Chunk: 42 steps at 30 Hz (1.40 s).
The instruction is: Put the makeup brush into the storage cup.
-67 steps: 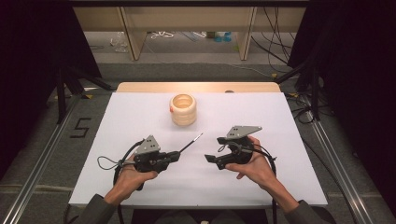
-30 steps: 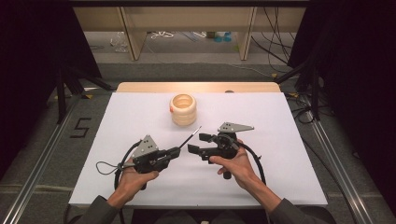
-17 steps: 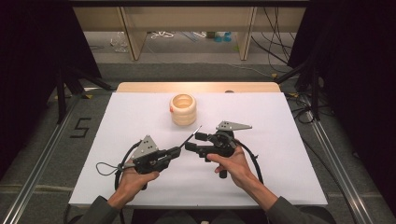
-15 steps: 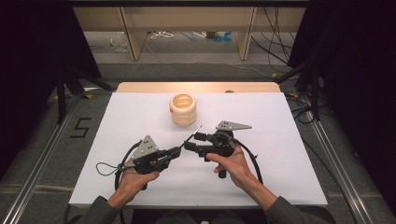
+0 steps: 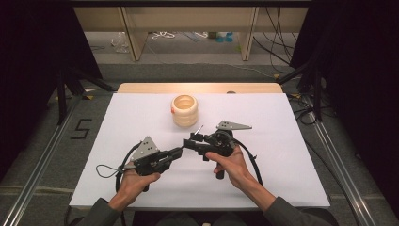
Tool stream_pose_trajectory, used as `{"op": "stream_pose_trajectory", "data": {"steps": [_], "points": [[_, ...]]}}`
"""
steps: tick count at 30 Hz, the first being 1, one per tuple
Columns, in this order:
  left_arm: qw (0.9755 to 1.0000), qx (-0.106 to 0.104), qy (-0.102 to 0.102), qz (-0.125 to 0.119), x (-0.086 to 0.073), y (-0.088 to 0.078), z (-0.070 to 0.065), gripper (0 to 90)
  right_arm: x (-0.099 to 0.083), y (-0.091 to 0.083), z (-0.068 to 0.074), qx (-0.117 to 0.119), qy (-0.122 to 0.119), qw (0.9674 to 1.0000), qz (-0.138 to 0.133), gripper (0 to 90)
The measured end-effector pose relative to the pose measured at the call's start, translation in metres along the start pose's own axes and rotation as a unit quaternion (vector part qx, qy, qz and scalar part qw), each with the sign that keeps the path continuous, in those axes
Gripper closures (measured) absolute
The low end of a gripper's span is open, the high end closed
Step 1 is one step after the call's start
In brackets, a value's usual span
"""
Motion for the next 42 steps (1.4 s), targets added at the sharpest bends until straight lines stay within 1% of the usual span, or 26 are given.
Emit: {"op": "stream_pose_trajectory", "data": {"steps": [2,3,4,6,8,9,11,13,18,19,21,23,26,27,28,29,31,32,33,34,35,36,37,39,40,42], "points": [[1.0,0.0,0.006,0.0,0.001,0.0,0.0,84.6,0.001,0.0,0.001,0.004,0.004,1.0,-0.003,48.8],[1.0,-0.001,0.005,0.0,0.001,0.0,0.0,84.6,0.001,0.001,0.001,0.004,0.005,1.0,-0.004,49.5],[1.0,-0.005,0.004,-0.005,0.001,0.0,-0.001,84.6,0.002,0.001,0.0,0.006,0.0,0.9999,-0.01,50.1],[1.0,-0.001,0.005,-0.002,0.001,0.0,0.0,84.5,0.002,0.0,0.001,0.005,0.01,0.9999,-0.004,52.7],[1.0,-0.002,0.005,-0.003,0.001,0.0,0.0,84.5,0.003,-0.001,0.001,0.007,0.011,0.9999,-0.009,54.8],[1.0,-0.002,0.0,-0.005,0.002,0.0,-0.001,84.6,0.004,-0.001,0.001,0.009,0.011,0.9998,-0.011,55.6],[1.0,-0.001,0.005,-0.005,0.002,-0.001,0.0,84.6,0.005,0.0,0.0,0.008,0.009,0.9998,-0.016,57.6],[1.0,-0.001,0.004,-0.006,0.002,-0.001,0.0,84.6,0.006,-0.001,-0.001,0.01,0.018,0.9997,-0.015,59.9],[1.0,-0.003,0.005,-0.008,0.003,-0.001,0.0,84.6,0.006,-0.002,0.0,0.011,0.019,0.9996,-0.016,63.1],[1.0,-0.002,0.001,-0.01,0.003,-0.001,-0.001,84.6,0.006,-0.002,0.0,0.012,0.022,0.9996,-0.015,63.8],[1.0,0.0,0.001,-0.008,0.003,-0.002,-0.001,84.6,0.006,-0.002,0.0,0.013,0.025,0.9995,-0.013,65.6],[0.9999,-0.003,0.0,-0.011,0.003,-0.001,-0.001,84.6,0.007,-0.002,-0.001,0.014,0.022,0.9995,-0.017,68.0],[0.9999,-0.003,0.001,-0.011,0.003,-0.001,-0.001,84.6,0.007,-0.003,0.0,0.02,0.027,0.9993,-0.017,69.8],[0.9998,-0.009,0.001,-0.016,0.004,0.0,-0.001,84.6,0.007,-0.003,0.001,0.022,0.032,0.9991,-0.015,70.4],[0.9999,-0.005,0.005,-0.01,0.003,-0.001,-0.001,84.6,0.007,-0.004,0.001,0.023,0.035,0.999,-0.014,71.0],[0.9999,-0.007,0.005,-0.01,0.003,0.0,-0.001,84.6,0.007,-0.005,0.002,0.028,0.045,0.9986,-0.01,72.2],[0.9999,-0.008,0.003,-0.009,0.002,0.0,-0.002,84.6,0.007,-0.005,0.001,0.032,0.046,0.9983,-0.017,73.5],[0.9999,-0.009,0.004,-0.008,0.002,0.0,-0.002,84.5,0.008,-0.005,0.002,0.035,0.043,0.9983,-0.02,74.3],[0.9999,-0.01,0.006,-0.007,0.002,0.0,-0.001,84.5,0.008,-0.005,0.003,0.038,0.046,0.9981,-0.018,75.1],[0.9998,-0.012,0.011,-0.006,0.001,0.0,-0.001,84.5,0.009,-0.005,0.003,0.041,0.042,0.998,-0.025,76.1],[0.9998,-0.015,0.008,-0.008,0.001,0.001,-0.001,84.4,0.008,-0.006,0.004,0.042,0.05,0.9977,-0.016,77.1],[0.9998,-0.013,0.012,-0.001,0.0,0.001,0.0,84.1,0.009,-0.006,0.005,0.045,0.049,0.9976,-0.017,78.3],[0.9998,-0.017,0.009,-0.004,-0.001,0.003,-0.001,83.9,0.008,-0.007,0.006,0.049,0.05,0.9974,-0.016,79.4],[0.9999,-0.012,0.011,0.001,-0.002,0.003,0.0,82.9,0.009,-0.008,0.009,0.056,0.051,0.997,-0.017,82.4],[0.9997,-0.015,0.016,0.003,-0.002,0.003,0.001,82.0,0.009,-0.009,0.01,0.062,0.048,0.9967,-0.02,84.2],[0.9999,-0.012,0.011,0.001,-0.002,0.003,0.003,80.4,0.01,-0.01,0.014,0.072,0.043,0.9963,-0.022,85.6]]}}
Point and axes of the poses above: each handheld gripper's, and its own axes: y roughly forward along the jaws, x roughly out of its top, z roughly to its left, the point moved 10 cm from there along y, roughly forward along the jaws, and after that the axes turned 13 degrees about -x, right-handed, at the moved point
